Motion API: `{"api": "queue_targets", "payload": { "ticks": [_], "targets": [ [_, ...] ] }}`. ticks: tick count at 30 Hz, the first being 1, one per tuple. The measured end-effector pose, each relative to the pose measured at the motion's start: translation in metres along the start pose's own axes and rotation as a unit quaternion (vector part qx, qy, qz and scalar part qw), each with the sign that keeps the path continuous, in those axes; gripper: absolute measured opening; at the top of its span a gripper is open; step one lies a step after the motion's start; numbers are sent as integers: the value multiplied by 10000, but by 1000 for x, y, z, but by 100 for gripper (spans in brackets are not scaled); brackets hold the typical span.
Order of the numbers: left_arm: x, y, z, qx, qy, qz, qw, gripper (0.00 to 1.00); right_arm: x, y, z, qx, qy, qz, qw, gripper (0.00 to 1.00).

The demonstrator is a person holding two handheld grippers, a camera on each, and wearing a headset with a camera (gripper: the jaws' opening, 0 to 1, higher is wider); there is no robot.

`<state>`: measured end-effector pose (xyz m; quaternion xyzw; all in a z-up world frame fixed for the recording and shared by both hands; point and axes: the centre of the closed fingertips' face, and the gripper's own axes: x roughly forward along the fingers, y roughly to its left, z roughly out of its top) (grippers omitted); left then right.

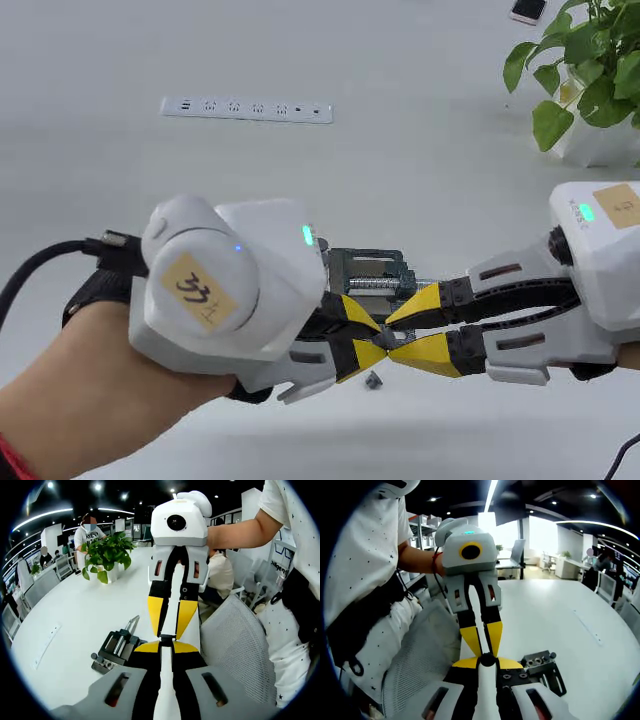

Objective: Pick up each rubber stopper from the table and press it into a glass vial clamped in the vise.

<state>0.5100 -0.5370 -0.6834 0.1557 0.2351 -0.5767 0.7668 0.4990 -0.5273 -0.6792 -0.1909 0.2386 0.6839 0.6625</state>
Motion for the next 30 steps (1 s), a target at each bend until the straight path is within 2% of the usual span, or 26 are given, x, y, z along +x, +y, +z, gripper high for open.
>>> {"api": "queue_targets", "payload": {
  "ticks": [22, 30],
  "targets": [
    [-2, -6, 1, 23, 22, -206, 9998, 3, 0, 5, 0, 31, 30, 210, 9998, 7],
    [-3, -6, 0, -121, 35, -260, 9996, 3, 1, 6, 1, -5, 68, 192, 9998, 6]
  ]
}}
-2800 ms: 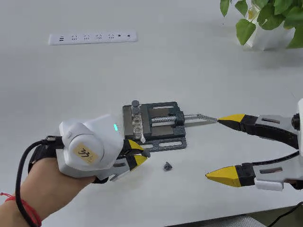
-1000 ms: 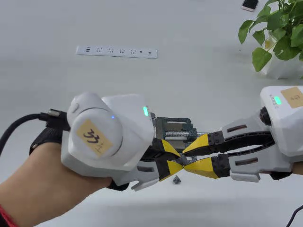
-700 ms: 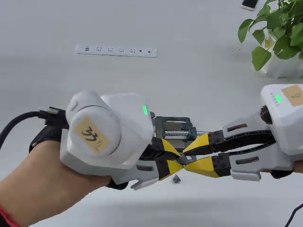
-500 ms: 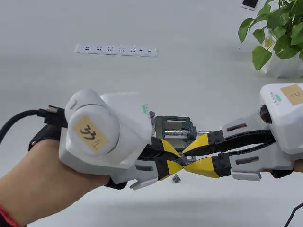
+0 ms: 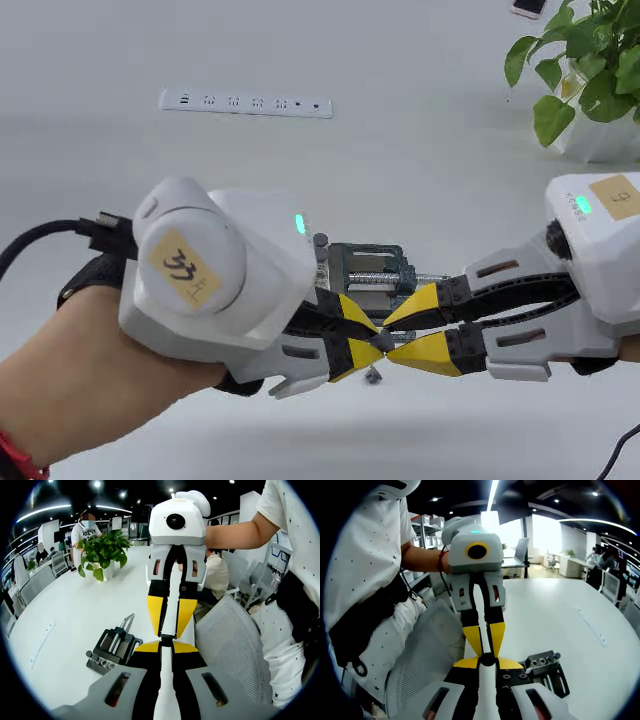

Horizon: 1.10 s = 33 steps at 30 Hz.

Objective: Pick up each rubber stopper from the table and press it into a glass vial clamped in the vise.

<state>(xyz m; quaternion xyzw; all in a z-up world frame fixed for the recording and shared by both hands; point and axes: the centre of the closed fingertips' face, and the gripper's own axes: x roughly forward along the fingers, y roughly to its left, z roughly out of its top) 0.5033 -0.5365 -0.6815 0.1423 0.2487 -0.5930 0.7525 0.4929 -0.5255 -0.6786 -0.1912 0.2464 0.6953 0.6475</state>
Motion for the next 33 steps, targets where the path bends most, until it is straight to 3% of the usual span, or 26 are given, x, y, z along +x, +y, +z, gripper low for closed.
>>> {"api": "queue_targets", "payload": {
  "ticks": [21, 33],
  "targets": [
    [0, 1, -4, -182, 11, 40, 9998, 3, 2, -1, -1, -163, 372, -95, 9991, 6],
    [0, 3, -3, -233, -11, 91, 9997, 3, 1, -2, 0, -322, 408, -203, 9984, 6]
  ]
}}
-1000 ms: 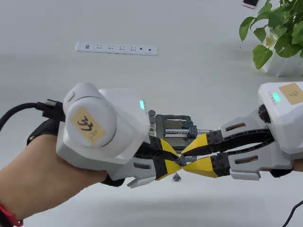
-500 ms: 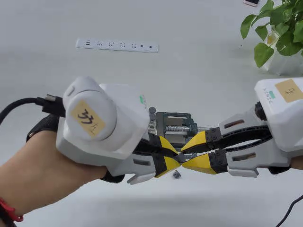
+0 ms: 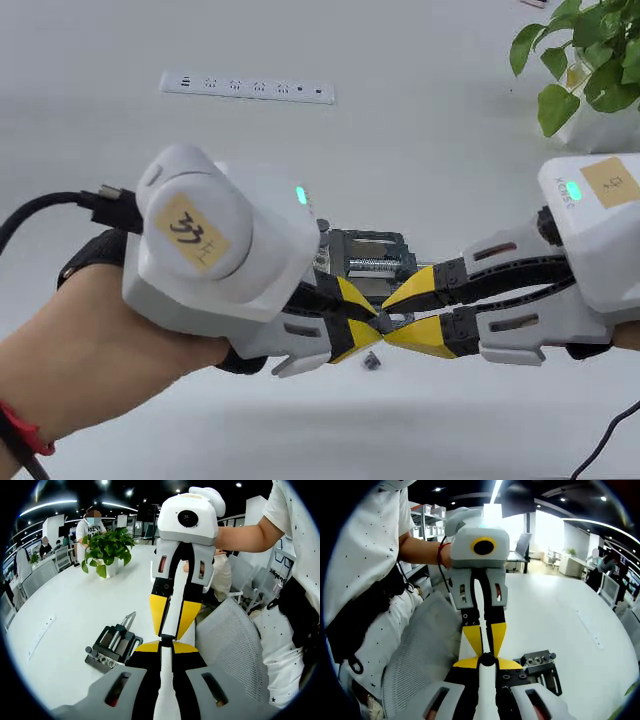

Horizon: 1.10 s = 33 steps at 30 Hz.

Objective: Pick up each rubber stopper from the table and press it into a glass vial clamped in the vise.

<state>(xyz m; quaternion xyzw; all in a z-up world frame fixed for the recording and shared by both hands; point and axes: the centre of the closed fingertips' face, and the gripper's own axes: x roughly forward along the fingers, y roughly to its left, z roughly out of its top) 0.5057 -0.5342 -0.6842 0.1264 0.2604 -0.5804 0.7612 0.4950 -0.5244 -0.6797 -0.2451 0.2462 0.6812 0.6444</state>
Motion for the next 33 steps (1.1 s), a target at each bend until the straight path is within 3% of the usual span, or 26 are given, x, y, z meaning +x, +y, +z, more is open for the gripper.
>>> {"api": "queue_targets", "payload": {
  "ticks": [10, 18, 26, 33],
  "targets": [
    [-4, 2, 0, 210, -173, 19, 9996, 4, 0, -3, 3, 158, -28, 15, 9999, 4],
    [-6, 2, -3, 179, -326, 82, 9993, 5, 5, -4, 2, 202, 34, 79, 9998, 4],
    [-7, 5, -14, 64, -454, 204, 9987, 19, 6, -11, 4, 322, 99, 118, 9994, 4],
    [-22, 23, -27, -140, -724, 513, 9960, 34, 3, -29, 6, 438, 178, -61, 9989, 5]
  ]
}}
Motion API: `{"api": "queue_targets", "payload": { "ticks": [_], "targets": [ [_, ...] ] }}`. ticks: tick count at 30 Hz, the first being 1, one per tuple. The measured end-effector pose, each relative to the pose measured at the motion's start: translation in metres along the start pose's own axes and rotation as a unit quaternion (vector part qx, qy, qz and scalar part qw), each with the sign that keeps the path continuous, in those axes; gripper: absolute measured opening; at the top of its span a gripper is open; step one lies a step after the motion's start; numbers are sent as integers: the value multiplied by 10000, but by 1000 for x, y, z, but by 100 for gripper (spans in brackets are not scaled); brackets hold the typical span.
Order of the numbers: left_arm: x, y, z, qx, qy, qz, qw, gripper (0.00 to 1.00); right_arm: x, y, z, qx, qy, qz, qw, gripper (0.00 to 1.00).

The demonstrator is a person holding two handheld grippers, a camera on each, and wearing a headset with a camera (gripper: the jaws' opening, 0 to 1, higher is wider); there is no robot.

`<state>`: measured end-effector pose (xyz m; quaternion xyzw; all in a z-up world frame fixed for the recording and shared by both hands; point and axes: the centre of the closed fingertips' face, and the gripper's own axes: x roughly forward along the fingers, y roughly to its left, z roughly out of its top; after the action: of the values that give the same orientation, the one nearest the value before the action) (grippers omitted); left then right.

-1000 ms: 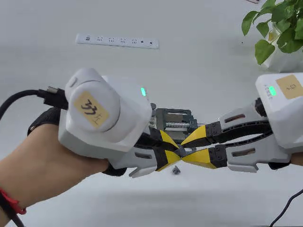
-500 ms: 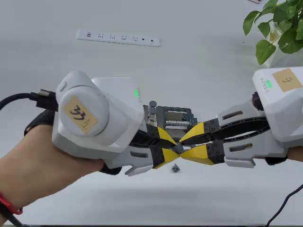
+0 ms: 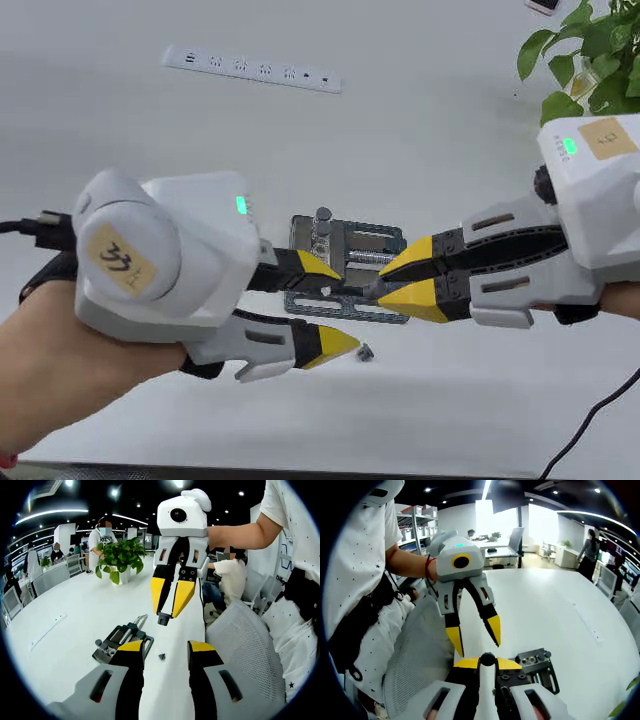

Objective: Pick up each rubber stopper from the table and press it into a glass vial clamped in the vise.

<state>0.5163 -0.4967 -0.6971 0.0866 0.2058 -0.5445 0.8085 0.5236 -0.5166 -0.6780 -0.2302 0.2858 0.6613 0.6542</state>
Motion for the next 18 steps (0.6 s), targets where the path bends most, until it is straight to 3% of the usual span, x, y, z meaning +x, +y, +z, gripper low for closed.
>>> {"api": "queue_targets", "payload": {
  "ticks": [10, 18],
  "targets": [
    [-21, 24, -13, -149, -420, 407, 9982, 51, 9, -32, 9, 119, 196, -204, 9995, 5],
    [-27, 35, -33, -171, -464, 540, 9973, 72, 25, -58, 13, 209, 510, -365, 9978, 5]
  ]
}}
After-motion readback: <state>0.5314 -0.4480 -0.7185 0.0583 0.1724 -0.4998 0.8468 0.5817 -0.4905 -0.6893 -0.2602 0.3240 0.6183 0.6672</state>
